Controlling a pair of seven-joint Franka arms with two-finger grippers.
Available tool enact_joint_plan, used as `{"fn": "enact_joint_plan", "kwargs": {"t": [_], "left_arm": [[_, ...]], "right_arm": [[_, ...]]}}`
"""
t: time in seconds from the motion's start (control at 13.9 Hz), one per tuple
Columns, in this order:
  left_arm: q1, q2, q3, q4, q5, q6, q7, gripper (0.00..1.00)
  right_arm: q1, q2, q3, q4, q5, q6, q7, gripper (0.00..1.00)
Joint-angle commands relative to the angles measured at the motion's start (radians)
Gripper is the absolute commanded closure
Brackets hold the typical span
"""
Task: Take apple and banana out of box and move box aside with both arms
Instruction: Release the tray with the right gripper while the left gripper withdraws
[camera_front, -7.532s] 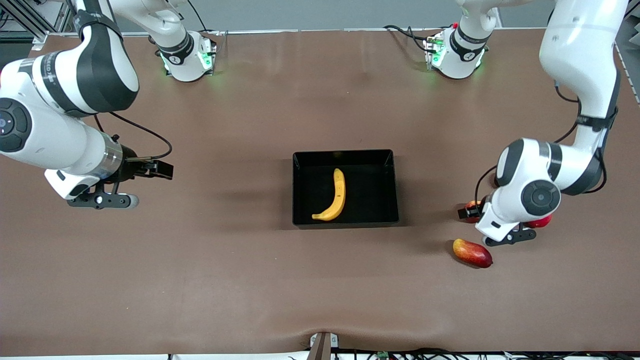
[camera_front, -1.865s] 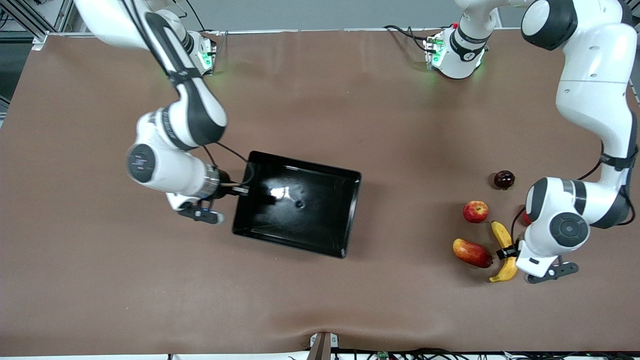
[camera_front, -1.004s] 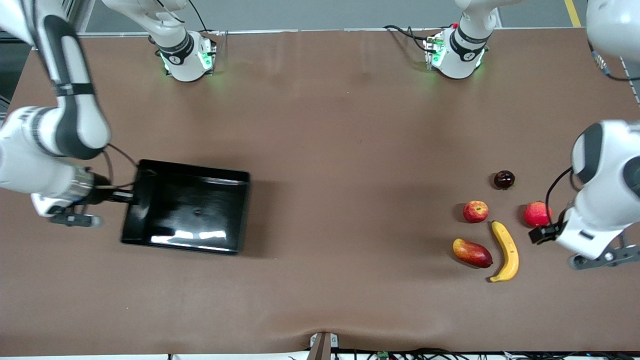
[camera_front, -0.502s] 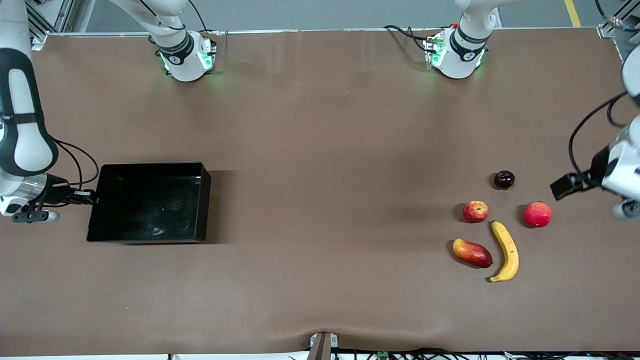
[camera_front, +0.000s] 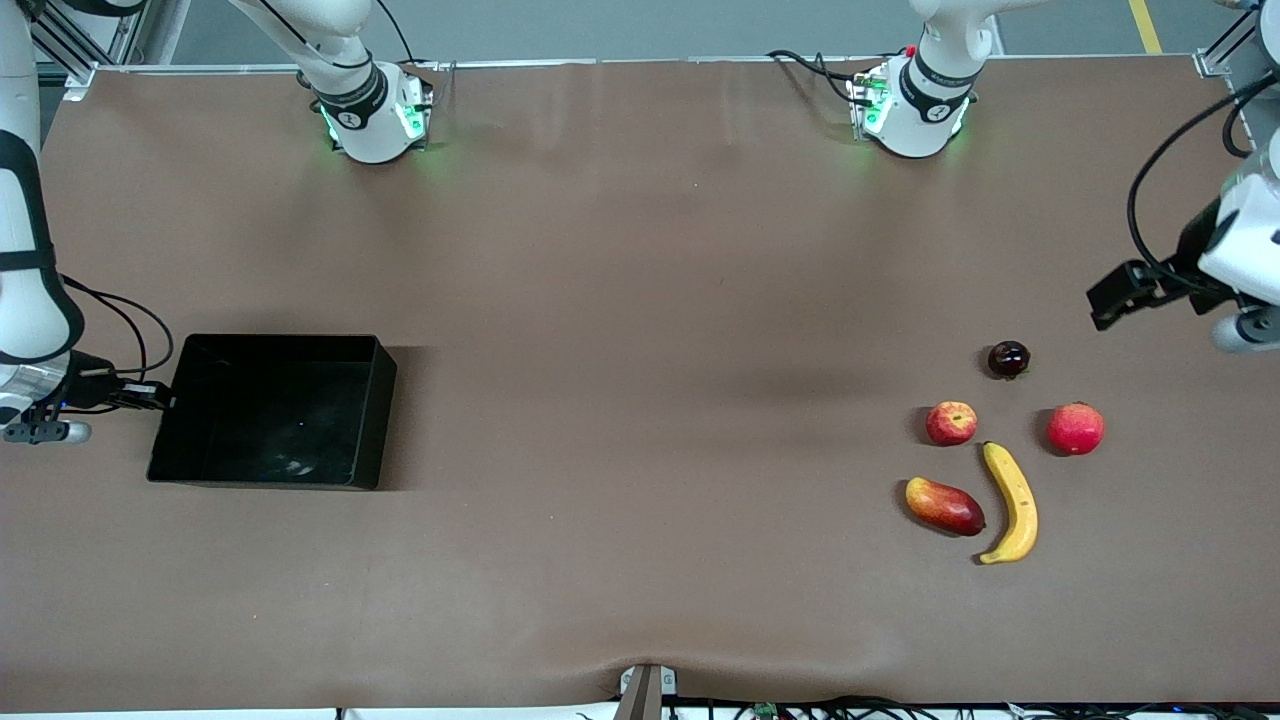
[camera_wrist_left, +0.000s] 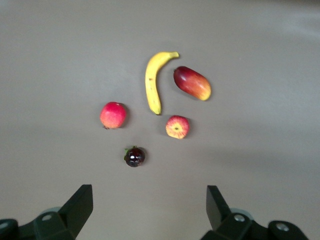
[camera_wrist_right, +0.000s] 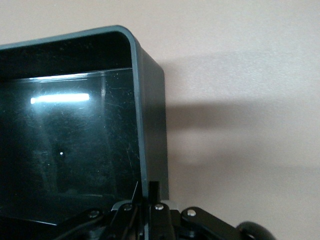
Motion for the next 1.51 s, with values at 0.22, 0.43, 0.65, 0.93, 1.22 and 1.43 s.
{"fn": "enact_joint_plan", "kwargs": {"t": [0.22, 0.43, 0.65, 0.93, 1.22, 1.43], "left_arm": [[-0.231, -0.169, 0.254, -0.186, -0.104, 0.010, 0.095, 0.00], [-0.258, -0.195, 0.276, -0.205, -0.113, 0.007, 0.098, 0.00], [-0.244, -0.192, 0.279, -0.203, -0.130, 0.007, 0.133, 0.00], [-0.233, -0.178, 0.279, -0.220, -0.130, 0.001, 0.156, 0.00], [-0.239, -0.166, 0.273, -0.214, -0.128, 0.010, 0.155, 0.00], [-0.239, -0.166, 0.273, -0.217, -0.128, 0.011, 0.144, 0.00]], "right_arm": [[-0.039, 0.026, 0.020, 0.025, 0.036, -0.025, -0.015, 0.00], [-0.037, 0.021, 0.020, 0.035, 0.033, -0.029, -0.018, 0.00], [-0.017, 0.017, 0.020, 0.174, -0.040, -0.103, -0.015, 0.00], [0.055, 0.014, 0.023, 0.383, -0.264, -0.175, -0.006, 0.00], [0.107, -0.050, 0.031, 0.413, -0.277, -0.285, -0.001, 0.00], [0.191, -0.109, 0.031, 0.411, -0.280, -0.356, 0.153, 0.00]]}}
